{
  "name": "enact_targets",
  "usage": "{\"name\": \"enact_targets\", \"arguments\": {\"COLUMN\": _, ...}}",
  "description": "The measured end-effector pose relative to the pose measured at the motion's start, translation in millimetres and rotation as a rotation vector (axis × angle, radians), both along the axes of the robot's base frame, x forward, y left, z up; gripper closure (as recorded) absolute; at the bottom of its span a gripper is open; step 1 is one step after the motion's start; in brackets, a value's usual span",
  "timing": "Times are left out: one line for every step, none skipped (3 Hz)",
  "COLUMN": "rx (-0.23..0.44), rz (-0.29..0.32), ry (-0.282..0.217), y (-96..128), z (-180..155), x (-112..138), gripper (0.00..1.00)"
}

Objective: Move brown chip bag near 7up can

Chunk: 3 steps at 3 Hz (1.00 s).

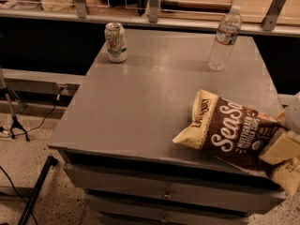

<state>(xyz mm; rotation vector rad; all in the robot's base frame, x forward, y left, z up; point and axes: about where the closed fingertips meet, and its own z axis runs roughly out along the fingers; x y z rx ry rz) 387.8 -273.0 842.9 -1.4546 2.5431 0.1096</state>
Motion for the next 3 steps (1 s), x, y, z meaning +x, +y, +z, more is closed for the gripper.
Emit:
{"name": "enact_targets", "arguments": {"rx": 0.000, "rz": 0.000, "ry": 0.000, "y": 0.0, "z": 4.1, "x": 0.0, "gripper": 1.00}}
{"name": "enact_targets", "arguments": {"rx": 0.000, "rz": 0.000, "ry": 0.000, "y": 0.0, "z": 5.7, "x": 0.1, "gripper": 1.00}}
{"name": "enact_targets", "arguments": {"rx": 0.000, "rz": 0.000, "ry": 0.000, "y": 0.0, "z": 6.2, "x": 0.1, "gripper": 1.00}}
